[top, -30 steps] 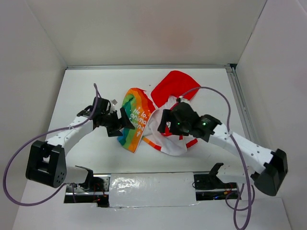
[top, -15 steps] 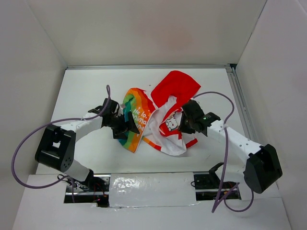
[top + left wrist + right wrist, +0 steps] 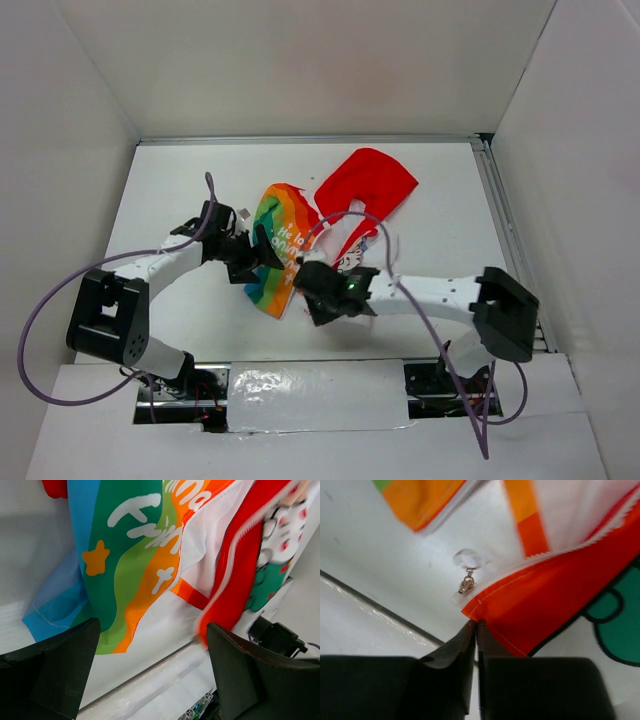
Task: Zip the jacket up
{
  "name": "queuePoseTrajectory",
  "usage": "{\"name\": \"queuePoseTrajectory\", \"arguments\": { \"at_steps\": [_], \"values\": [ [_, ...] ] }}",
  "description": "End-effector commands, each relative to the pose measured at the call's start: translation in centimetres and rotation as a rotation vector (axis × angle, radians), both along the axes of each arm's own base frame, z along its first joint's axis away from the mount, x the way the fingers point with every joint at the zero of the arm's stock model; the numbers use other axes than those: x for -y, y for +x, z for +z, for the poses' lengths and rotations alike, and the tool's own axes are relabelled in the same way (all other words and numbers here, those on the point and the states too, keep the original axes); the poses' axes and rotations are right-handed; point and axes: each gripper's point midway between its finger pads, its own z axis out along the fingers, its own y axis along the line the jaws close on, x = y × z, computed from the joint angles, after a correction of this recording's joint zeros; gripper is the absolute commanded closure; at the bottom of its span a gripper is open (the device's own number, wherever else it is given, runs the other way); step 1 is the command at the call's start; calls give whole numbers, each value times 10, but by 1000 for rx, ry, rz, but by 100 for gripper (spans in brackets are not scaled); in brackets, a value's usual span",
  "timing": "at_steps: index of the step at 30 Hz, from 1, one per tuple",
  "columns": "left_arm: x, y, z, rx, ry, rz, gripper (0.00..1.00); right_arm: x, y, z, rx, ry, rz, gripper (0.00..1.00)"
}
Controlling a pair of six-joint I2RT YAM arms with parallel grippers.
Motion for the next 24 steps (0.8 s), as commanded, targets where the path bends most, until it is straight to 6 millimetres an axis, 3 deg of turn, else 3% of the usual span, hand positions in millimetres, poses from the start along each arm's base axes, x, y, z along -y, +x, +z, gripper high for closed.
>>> {"name": "queuePoseTrajectory", "arguments": {
  "at_steps": [1, 2, 3, 5, 8, 10, 11, 12, 13, 14, 18, 22, 24],
  "values": [
    [-1, 1, 11, 29, -34, -4, 1, -20, -21, -13, 7, -91, 42, 86],
    [-1, 1, 11, 24, -32, -2, 1, -20, -24, -16, 12, -110, 42, 76],
    [-2, 1, 11, 24, -27, 0, 1, -22, -28, -17, 17, -117, 39, 42],
    [-2, 1, 13, 34, -32, -4, 1, -17, -32, -14, 8, -98, 6, 16],
    [2, -1, 14, 41, -39, -21, 1, -16, -34, 10, 16, 23, -33, 4],
    [6, -2, 16, 43, -40, -41, 1, -3, -26, 20, 12, 99, -123, 2],
    [7, -3, 15, 42, -31, -41, 1, 10, -26, 9, -8, 96, -151, 1],
    [10, -5, 14, 38, -25, -50, 1, 14, -27, 13, -41, 144, -163, 1],
    [11, -6, 14, 38, -21, -54, 1, 17, -14, 12, -55, 187, -206, 1],
    [12, -8, 13, 38, -16, -59, 1, 28, -16, -2, -86, 178, -213, 1],
    [17, -15, 5, 45, -13, -86, 1, 39, -6, -25, -167, 202, -223, 1],
    [18, -19, -5, 16, -26, -102, 1, 34, 6, -37, -230, 245, -203, 4],
    [22, -25, -11, -5, -44, -120, 1, 44, 22, -50, -248, 198, -262, 4]
  ]
}}
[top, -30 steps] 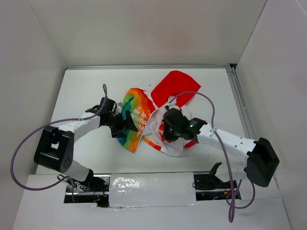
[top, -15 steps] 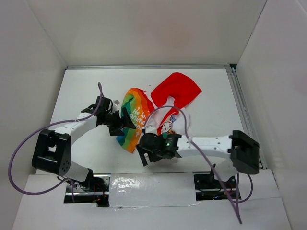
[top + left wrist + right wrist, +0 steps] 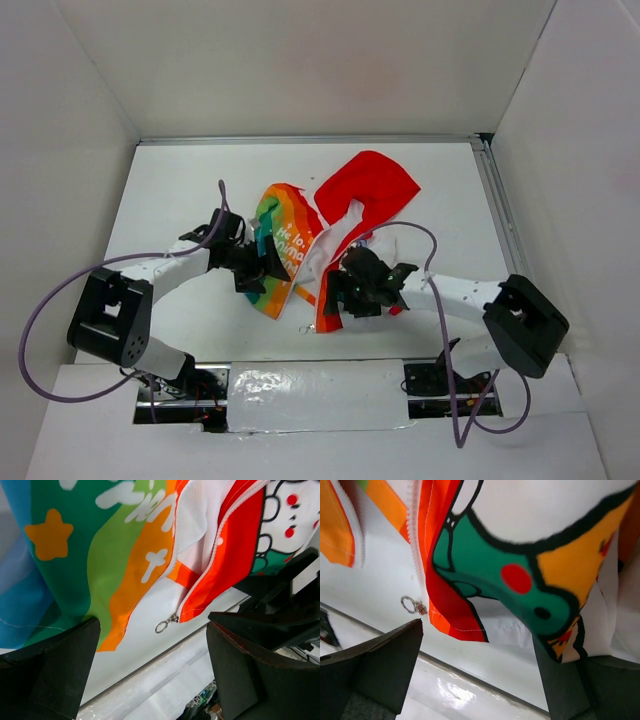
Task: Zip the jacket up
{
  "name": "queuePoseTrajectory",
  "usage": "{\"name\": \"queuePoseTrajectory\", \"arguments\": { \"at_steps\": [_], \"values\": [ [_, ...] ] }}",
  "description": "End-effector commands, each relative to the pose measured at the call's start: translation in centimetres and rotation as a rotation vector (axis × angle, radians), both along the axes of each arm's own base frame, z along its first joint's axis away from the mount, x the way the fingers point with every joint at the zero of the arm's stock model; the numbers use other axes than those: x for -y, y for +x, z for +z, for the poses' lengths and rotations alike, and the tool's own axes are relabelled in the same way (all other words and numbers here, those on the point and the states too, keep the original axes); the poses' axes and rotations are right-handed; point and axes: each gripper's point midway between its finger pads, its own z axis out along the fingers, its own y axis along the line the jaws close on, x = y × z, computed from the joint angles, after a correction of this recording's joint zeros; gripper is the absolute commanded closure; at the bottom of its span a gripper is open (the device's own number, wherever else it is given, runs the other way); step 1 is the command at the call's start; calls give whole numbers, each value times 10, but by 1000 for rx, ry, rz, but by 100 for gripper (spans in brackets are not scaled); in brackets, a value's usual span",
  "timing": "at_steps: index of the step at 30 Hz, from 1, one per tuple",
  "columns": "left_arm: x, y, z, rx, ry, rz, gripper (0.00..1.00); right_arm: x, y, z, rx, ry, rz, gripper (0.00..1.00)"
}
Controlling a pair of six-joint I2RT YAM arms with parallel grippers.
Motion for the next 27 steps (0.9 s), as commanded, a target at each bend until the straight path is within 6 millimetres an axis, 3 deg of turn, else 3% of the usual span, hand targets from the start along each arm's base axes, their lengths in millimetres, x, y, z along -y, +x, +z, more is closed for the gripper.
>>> {"name": "queuePoseTrajectory", "arguments": {
  "at_steps": [1, 3, 4, 7, 8, 11, 13, 15, 17, 19, 21, 22, 24, 27],
  "values": [
    [7, -5, -6, 0, -39, -46, 1, -8, 30, -2, 18, 29, -25, 4],
    [15, -10, -6, -8, -67, -73, 1, 14, 50, -18, -20, -34, -105, 4],
    [19, -13, -6, -13, -78, -90, 1, 28, 69, -22, -29, -55, -168, 4],
    [30, -18, -9, -22, -92, -130, 1, 50, 101, -26, -34, -100, -222, 3],
    [35, -20, -10, -21, -88, -148, 1, 67, 110, -26, -48, -138, -272, 4],
    [43, -22, -11, -38, -88, -181, 1, 89, 140, -14, 34, -225, -301, 3],
    [53, -22, -5, -28, -106, -218, 1, 94, 155, 6, 100, -234, -294, 3],
    [60, -22, 1, -10, -107, -247, 1, 94, 157, 23, 147, -238, -270, 3],
    [66, -23, 8, 18, -75, -267, 1, 94, 157, 53, 242, -224, -259, 3],
    [68, -19, 23, 81, -48, -268, 1, 83, 143, 85, 350, -183, -225, 0],
    [63, -18, 28, 117, 29, -245, 1, 80, 131, 101, 419, -169, -214, 0],
    [65, -17, 45, 179, 35, -243, 1, 74, 122, 121, 478, -123, -206, 0],
    [56, -9, 55, 250, 98, -186, 1, 73, 117, 131, 512, -72, -218, 0],
    [45, -1, 77, 354, 111, -138, 1, 69, 108, 126, 495, -7, -197, 0]
  ]
}}
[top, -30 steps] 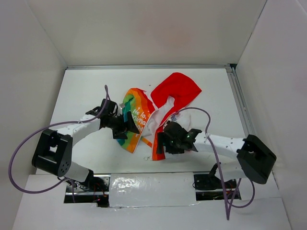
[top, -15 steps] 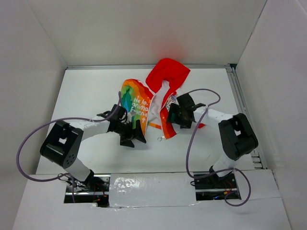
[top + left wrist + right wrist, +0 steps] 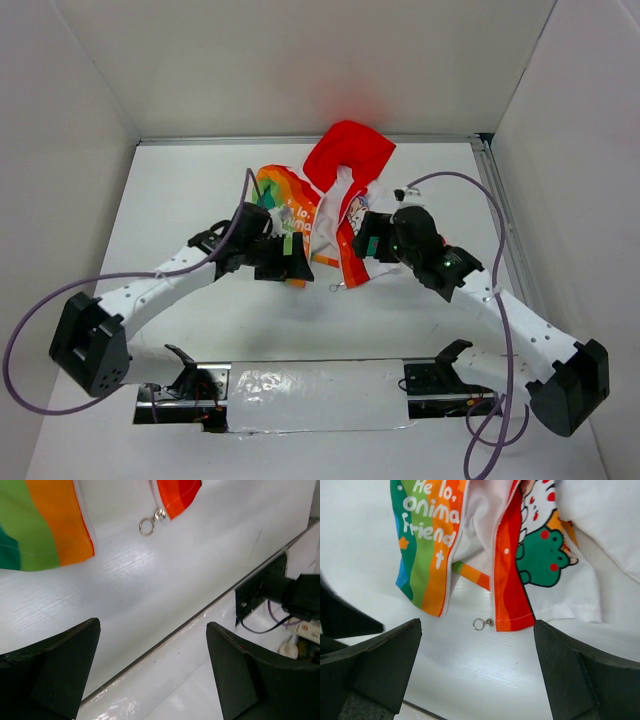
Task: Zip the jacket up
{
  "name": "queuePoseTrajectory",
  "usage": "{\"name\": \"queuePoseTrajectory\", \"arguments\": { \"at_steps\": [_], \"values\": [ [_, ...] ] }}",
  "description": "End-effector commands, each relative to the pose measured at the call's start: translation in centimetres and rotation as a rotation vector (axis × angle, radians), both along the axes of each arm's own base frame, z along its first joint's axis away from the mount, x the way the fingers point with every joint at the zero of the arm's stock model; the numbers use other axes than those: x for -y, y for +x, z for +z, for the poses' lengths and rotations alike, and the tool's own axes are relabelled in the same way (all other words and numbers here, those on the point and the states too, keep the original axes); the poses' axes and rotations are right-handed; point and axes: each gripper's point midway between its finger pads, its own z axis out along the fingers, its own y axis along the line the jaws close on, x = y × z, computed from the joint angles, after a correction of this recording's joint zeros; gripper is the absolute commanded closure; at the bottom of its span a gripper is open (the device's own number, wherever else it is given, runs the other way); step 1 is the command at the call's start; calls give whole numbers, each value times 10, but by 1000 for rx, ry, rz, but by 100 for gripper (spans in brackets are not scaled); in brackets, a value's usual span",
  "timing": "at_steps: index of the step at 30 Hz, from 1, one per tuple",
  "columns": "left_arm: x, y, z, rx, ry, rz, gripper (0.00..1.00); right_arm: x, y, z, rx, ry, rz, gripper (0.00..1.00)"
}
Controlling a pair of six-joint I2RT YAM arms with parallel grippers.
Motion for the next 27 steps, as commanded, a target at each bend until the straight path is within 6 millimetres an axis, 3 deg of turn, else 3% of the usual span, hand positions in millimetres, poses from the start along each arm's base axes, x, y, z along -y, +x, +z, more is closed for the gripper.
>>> {"name": "queuePoseTrajectory", "arguments": {
  "at_steps": [1, 6, 9, 15, 19, 27],
  "values": [
    [-19, 23, 32, 144, 39, 97, 1, 8, -8, -31, -58, -32, -7, 0],
    [-36, 19, 26, 86, 96, 158, 1, 5, -17, -52, -92, -132, -21, 0],
    [-40, 10, 19, 78, 72, 175, 1, 0, -13, -78, -141, -230, -28, 0],
    [-49, 3, 19, 88, 35, 198, 1, -17, -4, -112, -235, -299, -28, 6],
    [-52, 1, 16, 68, 34, 204, 3, -19, 1, -126, -252, -349, -53, 18],
    [-50, -6, 12, 55, 10, 186, 4, -25, 6, -143, -276, -358, -70, 18]
  ]
}}
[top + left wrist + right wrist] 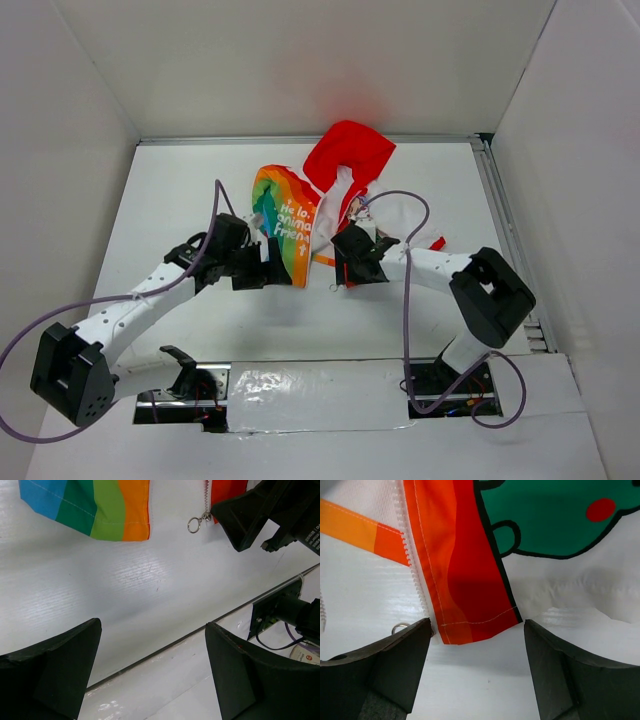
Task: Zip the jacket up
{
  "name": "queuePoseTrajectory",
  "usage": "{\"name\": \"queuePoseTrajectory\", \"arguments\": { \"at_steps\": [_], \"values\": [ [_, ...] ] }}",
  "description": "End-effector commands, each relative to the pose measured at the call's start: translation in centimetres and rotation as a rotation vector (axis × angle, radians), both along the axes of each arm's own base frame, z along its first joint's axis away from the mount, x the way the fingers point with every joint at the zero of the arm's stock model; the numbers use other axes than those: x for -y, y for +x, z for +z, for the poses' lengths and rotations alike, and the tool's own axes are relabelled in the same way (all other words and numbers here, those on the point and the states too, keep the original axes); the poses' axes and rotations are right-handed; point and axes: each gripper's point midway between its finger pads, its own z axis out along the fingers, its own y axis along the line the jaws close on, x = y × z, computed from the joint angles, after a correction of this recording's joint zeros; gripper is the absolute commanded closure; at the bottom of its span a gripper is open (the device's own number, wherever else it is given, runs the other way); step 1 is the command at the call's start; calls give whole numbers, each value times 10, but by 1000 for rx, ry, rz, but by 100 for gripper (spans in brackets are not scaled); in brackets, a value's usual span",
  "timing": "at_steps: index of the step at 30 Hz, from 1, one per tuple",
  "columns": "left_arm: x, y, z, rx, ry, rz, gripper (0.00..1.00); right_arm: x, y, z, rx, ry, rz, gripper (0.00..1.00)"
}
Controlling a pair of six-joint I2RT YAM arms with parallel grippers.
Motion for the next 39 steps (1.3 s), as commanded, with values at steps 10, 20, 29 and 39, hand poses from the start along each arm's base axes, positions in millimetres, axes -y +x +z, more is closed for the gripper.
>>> {"name": "queuePoseTrajectory", "arguments": {
  "at_steps": [10, 20, 29, 39],
  "values": [
    [0, 6, 8, 28, -27, 19, 3, -19, 21, -14, -8, 0, -68, 25],
    [-9, 5, 22, 77, -38, 50, 2, -24, -3, -39, -82, 14, -27, 60],
    [-5, 5, 21, 51, -44, 36, 2, -37, -5, -25, -64, 102, 23, 48],
    [-2, 9, 21, 49, -47, 16, 3, -49, -8, -8, -69, 257, 62, 45]
  ]
}}
